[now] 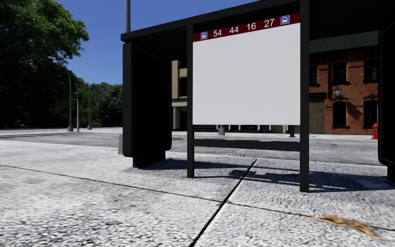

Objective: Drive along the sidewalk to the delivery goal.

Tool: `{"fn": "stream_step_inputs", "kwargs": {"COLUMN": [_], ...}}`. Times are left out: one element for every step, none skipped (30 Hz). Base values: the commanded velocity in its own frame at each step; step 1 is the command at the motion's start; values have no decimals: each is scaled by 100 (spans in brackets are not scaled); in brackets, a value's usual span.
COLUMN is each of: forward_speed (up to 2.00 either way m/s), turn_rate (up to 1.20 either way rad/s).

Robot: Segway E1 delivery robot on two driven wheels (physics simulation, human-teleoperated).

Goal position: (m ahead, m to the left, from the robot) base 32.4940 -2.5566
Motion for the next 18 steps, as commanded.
{"fn": "stream_step_inputs", "kwargs": {"forward_speed": [0, 0, 0, 0, 0, 0, 0, 0, 0, 0, 0, 0, 0, 0, 0, 0, 0, 0], "turn_rate": [0, 0, 0, 0, 0, 0, 0, 0, 0, 0, 0, 0, 0, 0, 0, 0, 0, 0]}}
